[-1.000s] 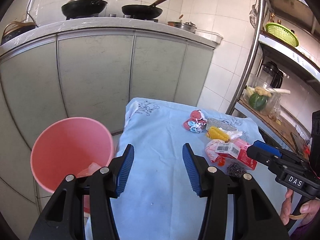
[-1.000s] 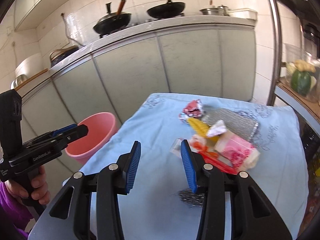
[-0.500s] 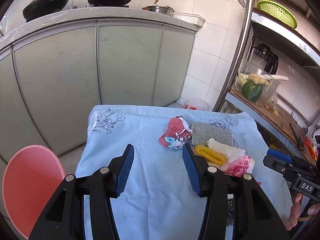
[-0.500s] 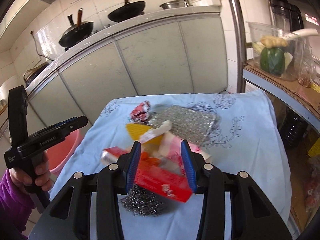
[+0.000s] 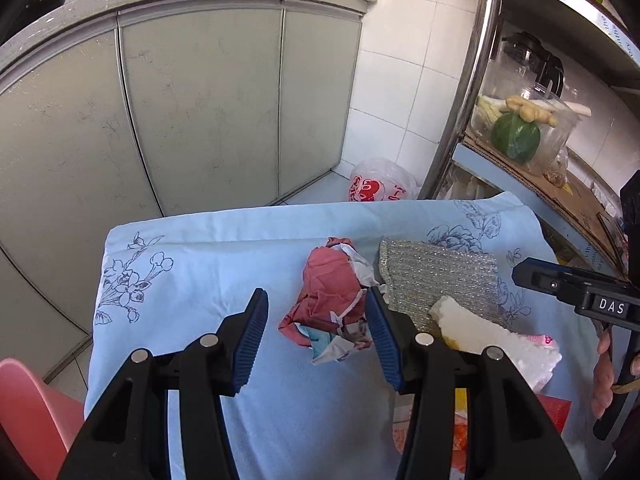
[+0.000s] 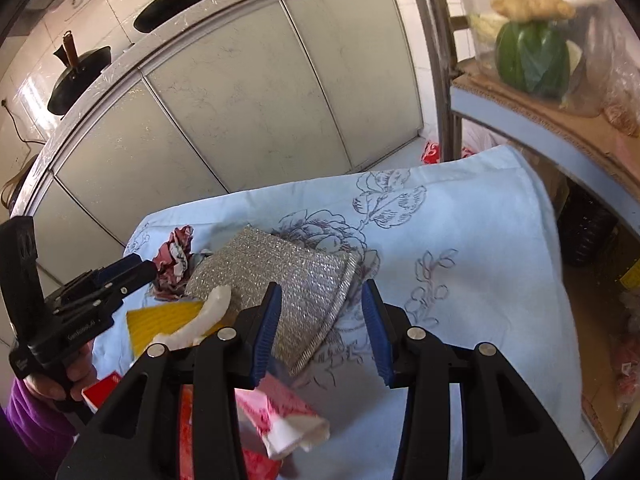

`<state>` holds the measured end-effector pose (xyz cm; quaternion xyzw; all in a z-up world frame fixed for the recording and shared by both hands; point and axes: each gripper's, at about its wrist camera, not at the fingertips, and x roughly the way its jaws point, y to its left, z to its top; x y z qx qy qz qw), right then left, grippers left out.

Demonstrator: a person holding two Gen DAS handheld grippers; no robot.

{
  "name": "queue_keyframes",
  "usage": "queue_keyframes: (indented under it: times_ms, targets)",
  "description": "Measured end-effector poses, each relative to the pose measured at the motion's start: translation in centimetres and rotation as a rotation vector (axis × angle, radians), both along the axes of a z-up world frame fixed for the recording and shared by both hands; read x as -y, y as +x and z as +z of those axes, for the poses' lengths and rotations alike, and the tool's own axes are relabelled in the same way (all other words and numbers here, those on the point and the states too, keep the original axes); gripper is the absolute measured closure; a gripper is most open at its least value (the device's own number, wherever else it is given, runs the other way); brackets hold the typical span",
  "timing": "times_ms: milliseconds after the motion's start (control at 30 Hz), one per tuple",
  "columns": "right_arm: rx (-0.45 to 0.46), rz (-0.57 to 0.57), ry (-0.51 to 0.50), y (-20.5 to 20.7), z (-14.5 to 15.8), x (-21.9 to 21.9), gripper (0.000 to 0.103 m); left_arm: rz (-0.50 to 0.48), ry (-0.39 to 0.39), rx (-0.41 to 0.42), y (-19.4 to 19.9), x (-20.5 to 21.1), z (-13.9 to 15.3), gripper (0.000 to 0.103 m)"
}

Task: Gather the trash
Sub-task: 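Grasp the red crumpled wrapper with the left tool while the right tool grasps silver foil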

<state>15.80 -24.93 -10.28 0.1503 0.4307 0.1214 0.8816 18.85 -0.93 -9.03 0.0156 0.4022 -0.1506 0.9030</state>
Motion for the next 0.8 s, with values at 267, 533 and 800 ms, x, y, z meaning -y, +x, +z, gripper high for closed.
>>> queue_keyframes:
  times_ms: [267,533,800]
  targets:
    - [-0.064,0.022,-0.024,2.9,-1.7,-1.5,0.061,-0.038,-0.079,-0.072,1.2,-0.3,-1.0,0.057]
    - [-0.053,0.035,0.005,2.1,-2.2,-1.9,0.070,-0.028,-0.117,-0.049,0.1,-1.1,-0.5,0.082]
    - [0.031,0.024,0.008,-0.3,-0.3,-1.1,0.102,0.039,-0.137,-0.012,-1.6,-3.4,0.5,0.083]
